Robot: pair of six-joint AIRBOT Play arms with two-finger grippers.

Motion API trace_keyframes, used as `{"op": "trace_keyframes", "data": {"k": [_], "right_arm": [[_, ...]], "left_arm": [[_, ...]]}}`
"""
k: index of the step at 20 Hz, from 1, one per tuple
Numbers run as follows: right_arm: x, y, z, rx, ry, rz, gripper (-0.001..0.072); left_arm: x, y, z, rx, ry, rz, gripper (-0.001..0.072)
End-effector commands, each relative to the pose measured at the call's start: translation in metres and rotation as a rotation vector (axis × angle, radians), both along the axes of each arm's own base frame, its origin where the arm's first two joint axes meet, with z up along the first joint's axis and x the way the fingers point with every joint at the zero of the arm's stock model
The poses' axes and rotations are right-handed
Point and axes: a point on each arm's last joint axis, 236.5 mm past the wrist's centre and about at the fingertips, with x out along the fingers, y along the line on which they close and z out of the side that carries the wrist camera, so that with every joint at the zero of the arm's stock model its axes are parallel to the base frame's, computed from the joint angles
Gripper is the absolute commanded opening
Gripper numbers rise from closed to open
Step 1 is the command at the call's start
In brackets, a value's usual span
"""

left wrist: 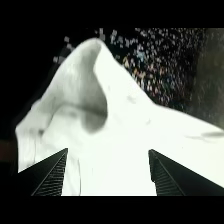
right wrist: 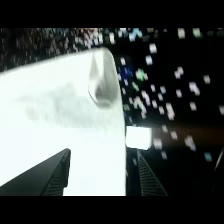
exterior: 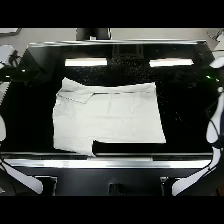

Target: Fold the clothes and pants, and hang the long-sleeved shirts on hangers.

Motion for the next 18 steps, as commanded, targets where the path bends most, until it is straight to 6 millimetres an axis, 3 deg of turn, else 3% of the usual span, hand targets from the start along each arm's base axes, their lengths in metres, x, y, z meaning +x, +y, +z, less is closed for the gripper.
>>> {"op": "trace_keyframes", "data": {"k": [1,3,8,12,18], "right_arm": [[-0.052,-0.021,-0.001,0.172,0.08,0.04,0.0472],[-0.084,-0.025,-0.022,0.254,0.144,0.01,0.0473],[-0.163,0.002,-0.061,0.425,0.253,-0.013,0.0474],[-0.196,0.024,-0.067,0.433,0.258,0.031,0.0474],[-0.234,0.032,-0.079,0.354,0.294,0.062,0.0474]], "left_arm": [[-0.058,0.019,0.022,0.009,0.122,-0.033,0.0592],[-0.07,0.02,0.035,0.023,0.119,-0.038,0.0592],[-0.071,0.004,0.052,0.018,0.059,-0.106,0.0592],[-0.07,-0.012,0.054,0.01,0.034,-0.161,0.0592],[-0.069,-0.017,0.055,0.019,0.019,-0.191,0.0592]]}}
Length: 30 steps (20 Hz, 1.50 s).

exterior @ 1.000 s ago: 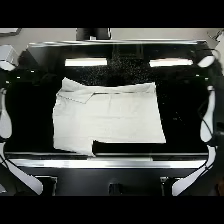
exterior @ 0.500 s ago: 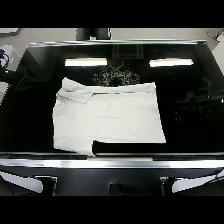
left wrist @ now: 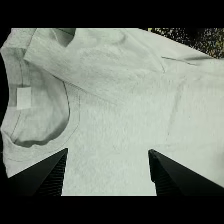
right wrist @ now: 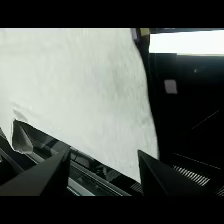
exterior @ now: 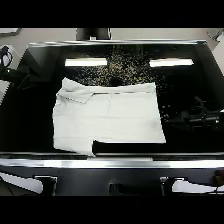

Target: Fold the clothes and pants, and hang the long-sleeved shirts on hangers.

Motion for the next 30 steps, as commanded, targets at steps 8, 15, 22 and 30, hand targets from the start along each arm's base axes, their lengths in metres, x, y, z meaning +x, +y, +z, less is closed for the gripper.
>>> {"op": "trace_keyframes", "data": {"k": [8,15,22,30], "right_arm": [[-0.041,-0.009,-0.026,-0.186,-0.005,0.068,0.0478],[-0.071,0.009,-0.052,-0.147,0.063,0.075,0.0476],[-0.079,0.013,-0.069,-0.156,0.083,0.039,0.0466],[-0.063,0.015,-0.076,-0.19,0.044,0.006,0.0346]], "left_arm": [[-0.013,-0.006,0.002,0.0,0.019,-0.053,0.0591],[-0.013,-0.006,0.002,-0.004,0.026,-0.047,0.0591],[-0.012,-0.008,0.002,-0.004,0.025,-0.048,0.0591],[-0.011,-0.012,0.002,-0.003,0.021,-0.055,0.0591]]}}
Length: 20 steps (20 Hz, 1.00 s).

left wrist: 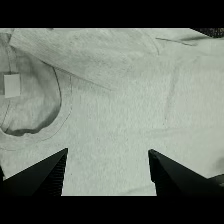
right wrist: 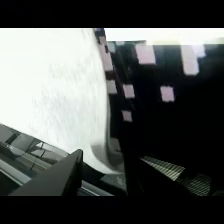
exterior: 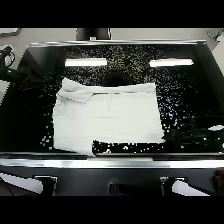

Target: Fold the clothes and pants, and hang the long-sleeved shirts on hangers.

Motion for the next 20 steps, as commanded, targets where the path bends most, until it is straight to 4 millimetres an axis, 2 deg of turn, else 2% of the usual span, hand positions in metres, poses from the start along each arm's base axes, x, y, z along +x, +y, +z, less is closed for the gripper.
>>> {"op": "trace_keyframes", "data": {"k": [1,2,5,9,10,12,13,15,18,20], "right_arm": [[0.007,0.006,-0.008,-0.045,-0.019,0.023,0.0339],[0.007,0.012,-0.011,-0.059,-0.011,0.04,0.0324],[0.004,0.021,-0.01,-0.053,0.011,0.063,0.0043],[-0.003,0.03,-0.002,-0.002,0.03,0.082,0.0029],[-0.002,0.033,0.001,0.015,0.026,0.08,0.0029],[0.0,0.037,0.008,0.034,0.013,0.075,0.0028],[0.001,0.038,0.013,0.037,0.001,0.074,0.0028],[0.005,0.036,0.019,0.019,-0.03,0.072,0.0028],[0.007,0.034,0.024,0.001,-0.053,0.071,0.0028],[0.005,0.036,0.026,0.016,-0.041,0.071,0.0028]], "left_arm": [[0.002,0.0,0.0,0.001,-0.005,0.004,0.0591],[0.002,0.0,0.0,0.001,-0.005,0.004,0.0591],[0.002,0.001,0.0,0.002,-0.005,0.005,0.0591],[0.003,0.003,-0.001,0.009,-0.006,0.01,0.0591],[0.002,0.007,-0.004,0.027,-0.003,0.015,0.0578],[-0.007,0.031,-0.026,0.078,0.054,0.05,0.0516],[-0.016,0.041,-0.042,0.063,0.099,0.082,0.0516],[-0.044,0.048,-0.071,-0.012,0.169,0.12,0.0516],[-0.1,0.048,-0.112,-0.108,0.219,0.2,0.0517],[-0.138,0.036,-0.137,-0.176,0.238,0.234,0.0517]]}}
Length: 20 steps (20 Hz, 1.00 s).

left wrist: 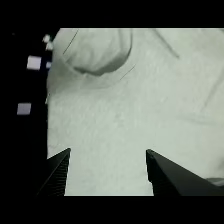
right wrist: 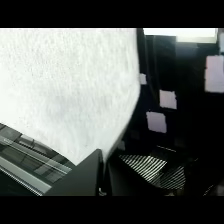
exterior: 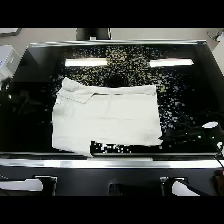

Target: Fold the clothes and pants, and hang the long-sleeved shirts on hangers.

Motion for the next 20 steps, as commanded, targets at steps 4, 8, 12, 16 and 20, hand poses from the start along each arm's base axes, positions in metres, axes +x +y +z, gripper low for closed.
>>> {"op": "trace_keyframes", "data": {"k": [4,8,12,16,20], "right_arm": [[-0.002,0.005,0.007,0.029,0.028,-0.022,0.0028],[-0.005,0.008,0.009,0.042,0.049,-0.026,0.0028],[-0.007,0.009,0.01,0.05,0.059,-0.027,0.0028],[-0.008,0.01,0.011,0.055,0.066,-0.027,0.0028],[-0.009,0.01,0.011,0.056,0.073,-0.033,0.0028]], "left_arm": [[-0.102,-0.042,-0.065,-0.16,0.038,0.031,0.052],[-0.12,-0.054,-0.081,-0.171,0.037,-0.019,0.0558],[-0.122,-0.049,-0.089,-0.129,0.022,-0.04,0.0558],[-0.123,-0.044,-0.095,-0.098,0.021,-0.051,0.0558],[-0.117,-0.038,-0.1,-0.068,0.008,-0.031,0.0558]]}}
